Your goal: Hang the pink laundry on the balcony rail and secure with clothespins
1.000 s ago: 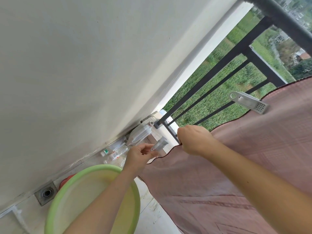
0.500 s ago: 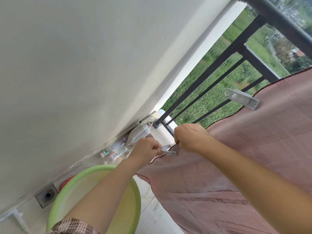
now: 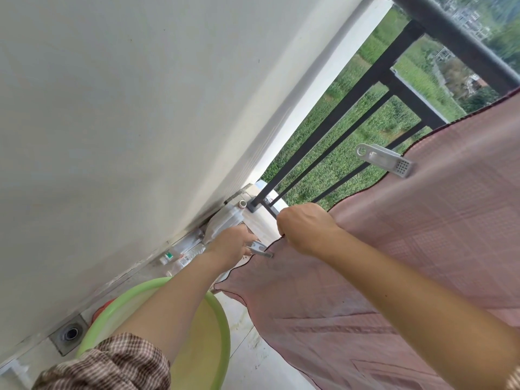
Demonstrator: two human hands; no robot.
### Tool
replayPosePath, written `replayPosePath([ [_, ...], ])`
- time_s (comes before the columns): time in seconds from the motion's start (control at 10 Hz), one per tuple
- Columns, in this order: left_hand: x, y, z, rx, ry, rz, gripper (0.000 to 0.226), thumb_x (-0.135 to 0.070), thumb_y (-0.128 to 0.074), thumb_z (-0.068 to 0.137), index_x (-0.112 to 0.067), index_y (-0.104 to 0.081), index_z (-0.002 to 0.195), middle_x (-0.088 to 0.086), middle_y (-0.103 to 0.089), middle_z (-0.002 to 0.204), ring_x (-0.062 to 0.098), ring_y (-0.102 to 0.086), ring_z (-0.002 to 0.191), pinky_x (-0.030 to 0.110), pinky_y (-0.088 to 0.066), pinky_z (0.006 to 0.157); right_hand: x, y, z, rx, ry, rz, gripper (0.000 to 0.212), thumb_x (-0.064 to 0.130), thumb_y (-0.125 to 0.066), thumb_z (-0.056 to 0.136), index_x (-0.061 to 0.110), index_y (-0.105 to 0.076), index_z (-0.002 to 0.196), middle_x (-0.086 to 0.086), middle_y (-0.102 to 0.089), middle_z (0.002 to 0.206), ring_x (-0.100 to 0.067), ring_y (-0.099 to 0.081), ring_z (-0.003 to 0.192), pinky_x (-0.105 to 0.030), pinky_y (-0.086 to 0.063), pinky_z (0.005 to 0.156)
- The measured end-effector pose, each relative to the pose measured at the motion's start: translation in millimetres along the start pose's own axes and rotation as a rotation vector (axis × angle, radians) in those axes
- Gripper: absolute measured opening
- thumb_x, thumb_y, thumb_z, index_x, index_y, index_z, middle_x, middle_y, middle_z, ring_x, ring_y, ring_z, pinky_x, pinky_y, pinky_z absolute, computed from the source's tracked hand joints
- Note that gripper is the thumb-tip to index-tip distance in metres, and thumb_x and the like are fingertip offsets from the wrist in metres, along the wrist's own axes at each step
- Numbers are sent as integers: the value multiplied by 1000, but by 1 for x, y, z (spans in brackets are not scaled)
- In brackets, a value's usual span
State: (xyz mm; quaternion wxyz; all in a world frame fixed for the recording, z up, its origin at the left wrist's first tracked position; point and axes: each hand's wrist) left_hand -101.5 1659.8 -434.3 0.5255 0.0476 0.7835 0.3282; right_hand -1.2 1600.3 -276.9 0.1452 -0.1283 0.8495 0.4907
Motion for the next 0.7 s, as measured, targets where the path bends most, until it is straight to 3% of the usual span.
replayPosePath([
  [0.1,-1,-1,-5,-19,4,-18,35,-10,-62,87,-4,-61,121,14,-59,115,27,-55,105,34,-42,92,1,0,-1,-2,-21,-3,42,-16,-47,72,16,-26,54,1,-27,55,-24,-34,60,-26,-27,49],
  [0.2,-2,-6,-11,-86,55,-121,50,-10,-64,87,-12,-51,135,10,-61,121,24,-54,111,30,-42,94,2,1,-4,29,-41,-16,42,-15,-45,77,15,-26,55,1,-28,56,-18,-26,49,-26,-21,47],
  [0.3,-5,-5,-20,-157,67,-180,54,-10,-68,82,-16,-52,134,4,-62,122,22,-54,115,25,-40,91,6,-1,-7,-6,-24,-35,43,-12,-47,83,15,-28,56,3,-30,57,-13,-25,48,-28,-37,62],
  [0.4,-7,-2,-33,-200,109,-218,54,-12,-69,81,-17,-53,132,0,-60,127,18,-53,116,22,-38,91,12,0,-12,-39,-5,-48,43,-11,-50,84,15,-29,57,3,-32,58,-14,-30,51,-31,-36,68],
  [0.5,-8,4,-46,-208,154,-179,56,-17,-70,81,-22,-52,134,1,-58,132,20,-52,120,27,-39,98,13,-2,-17,-94,-35,-5,33,-7,-49,88,11,-38,62,1,-46,68,-23,-48,74,-31,-32,70],
  [0.6,-16,16,-57,-271,154,-119,49,-18,-68,81,-21,-57,129,5,-61,127,21,-55,116,30,-41,97,14,0,-25,-199,35,25,17,2,-52,89,13,-63,95,-3,-62,101,-22,-55,100,-32,-36,78],
  [0.7,-33,34,-65,-359,145,-119,41,-16,-62,83,-21,-61,124,2,-62,124,20,-57,110,26,-41,89,12,5,-34,-267,26,147,16,11,-55,89,13,-67,100,-2,-61,103,-22,-55,103,-33,-42,80],
])
Point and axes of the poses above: each hand's wrist, its own z-axis towards the middle knuckle, its own y-axis out of the back of the hand, x = y × z
